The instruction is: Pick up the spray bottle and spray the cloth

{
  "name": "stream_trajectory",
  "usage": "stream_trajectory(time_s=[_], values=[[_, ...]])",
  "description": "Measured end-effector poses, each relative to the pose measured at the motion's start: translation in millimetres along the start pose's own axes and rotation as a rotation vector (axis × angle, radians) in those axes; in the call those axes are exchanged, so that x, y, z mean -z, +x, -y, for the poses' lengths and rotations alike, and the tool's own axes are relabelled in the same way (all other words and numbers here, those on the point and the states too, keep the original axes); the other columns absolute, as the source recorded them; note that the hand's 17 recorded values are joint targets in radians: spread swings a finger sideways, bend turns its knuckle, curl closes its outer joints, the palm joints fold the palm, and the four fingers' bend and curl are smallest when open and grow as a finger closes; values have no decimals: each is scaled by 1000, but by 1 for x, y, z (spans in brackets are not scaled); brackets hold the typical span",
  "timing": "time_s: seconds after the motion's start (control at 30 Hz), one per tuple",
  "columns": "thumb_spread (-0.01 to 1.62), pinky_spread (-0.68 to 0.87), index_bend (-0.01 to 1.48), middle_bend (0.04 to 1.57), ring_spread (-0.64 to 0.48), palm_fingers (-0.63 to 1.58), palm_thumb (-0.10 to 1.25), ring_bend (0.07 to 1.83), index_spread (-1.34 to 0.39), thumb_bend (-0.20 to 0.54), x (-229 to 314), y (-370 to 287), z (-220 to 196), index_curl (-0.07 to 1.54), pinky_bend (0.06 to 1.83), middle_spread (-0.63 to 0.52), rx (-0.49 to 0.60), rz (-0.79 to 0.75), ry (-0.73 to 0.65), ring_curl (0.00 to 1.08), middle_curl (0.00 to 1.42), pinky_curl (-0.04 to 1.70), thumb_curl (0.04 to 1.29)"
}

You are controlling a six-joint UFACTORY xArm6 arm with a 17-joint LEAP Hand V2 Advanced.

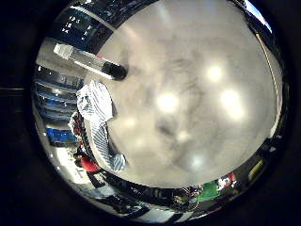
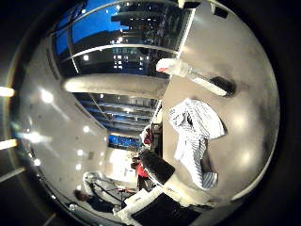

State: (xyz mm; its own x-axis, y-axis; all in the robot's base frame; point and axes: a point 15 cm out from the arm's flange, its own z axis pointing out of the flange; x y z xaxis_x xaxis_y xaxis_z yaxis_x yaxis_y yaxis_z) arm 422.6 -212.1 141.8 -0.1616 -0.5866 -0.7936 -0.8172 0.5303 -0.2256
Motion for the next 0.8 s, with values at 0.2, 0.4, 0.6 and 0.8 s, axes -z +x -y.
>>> stream_trajectory(time_s=[0.2,0.4,0.6,0.8], values=[[1033,371,143,283,141,73,462,398,-216,-25,-14,8,5,241,465,77,-1,13,-17,256,350,298,288],[1033,368,148,282,128,83,462,404,-223,-25,-37,17,18,246,450,65,10,65,1,256,350,299,287],[1033,371,148,281,125,87,478,404,-224,-22,-53,32,34,248,449,64,-1,86,14,255,350,298,289],[1036,372,146,277,115,91,482,404,-223,-25,-65,40,41,249,444,64,0,95,5,254,351,297,288]])
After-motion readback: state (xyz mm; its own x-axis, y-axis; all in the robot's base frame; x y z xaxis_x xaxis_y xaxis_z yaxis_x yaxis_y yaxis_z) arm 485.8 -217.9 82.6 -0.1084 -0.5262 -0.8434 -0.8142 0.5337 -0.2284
